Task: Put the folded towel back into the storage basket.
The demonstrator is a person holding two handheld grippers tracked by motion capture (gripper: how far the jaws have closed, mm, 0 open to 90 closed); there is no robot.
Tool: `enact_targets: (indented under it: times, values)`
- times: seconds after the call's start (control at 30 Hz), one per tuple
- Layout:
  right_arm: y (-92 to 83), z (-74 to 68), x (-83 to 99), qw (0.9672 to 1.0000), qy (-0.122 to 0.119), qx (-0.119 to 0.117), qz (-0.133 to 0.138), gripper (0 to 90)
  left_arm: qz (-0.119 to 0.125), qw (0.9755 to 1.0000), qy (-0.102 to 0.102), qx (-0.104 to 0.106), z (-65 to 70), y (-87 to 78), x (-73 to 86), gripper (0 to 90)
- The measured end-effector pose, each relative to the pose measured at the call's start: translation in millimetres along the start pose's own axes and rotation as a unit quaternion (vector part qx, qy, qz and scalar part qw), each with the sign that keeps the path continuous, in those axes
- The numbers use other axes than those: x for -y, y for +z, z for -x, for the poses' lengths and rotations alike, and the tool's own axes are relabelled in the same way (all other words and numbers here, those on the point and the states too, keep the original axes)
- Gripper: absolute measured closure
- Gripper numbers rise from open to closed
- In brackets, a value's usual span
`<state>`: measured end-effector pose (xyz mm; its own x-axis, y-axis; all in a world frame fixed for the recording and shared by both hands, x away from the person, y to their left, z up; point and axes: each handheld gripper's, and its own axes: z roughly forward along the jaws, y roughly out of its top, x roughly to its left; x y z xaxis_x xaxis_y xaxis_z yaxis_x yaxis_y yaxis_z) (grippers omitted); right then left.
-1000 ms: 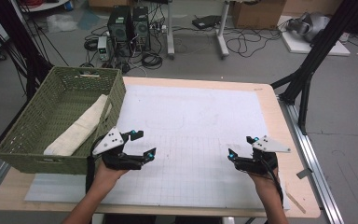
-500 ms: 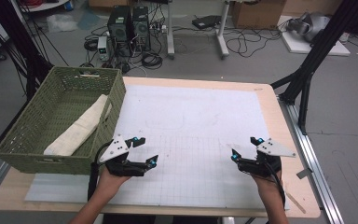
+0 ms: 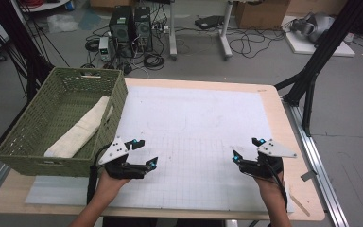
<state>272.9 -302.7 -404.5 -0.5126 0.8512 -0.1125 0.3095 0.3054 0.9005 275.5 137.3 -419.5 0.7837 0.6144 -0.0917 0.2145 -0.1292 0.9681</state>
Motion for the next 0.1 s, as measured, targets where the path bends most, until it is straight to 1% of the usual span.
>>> enact_targets:
  times: [0.1]
  values:
    - [0.4, 0.1, -0.2, 1.0000, -0.005, -0.002, -0.002, 16.2, -0.002, 1.0000, -0.001, -0.001, -0.9, 0.4, 0.7, 20.1]
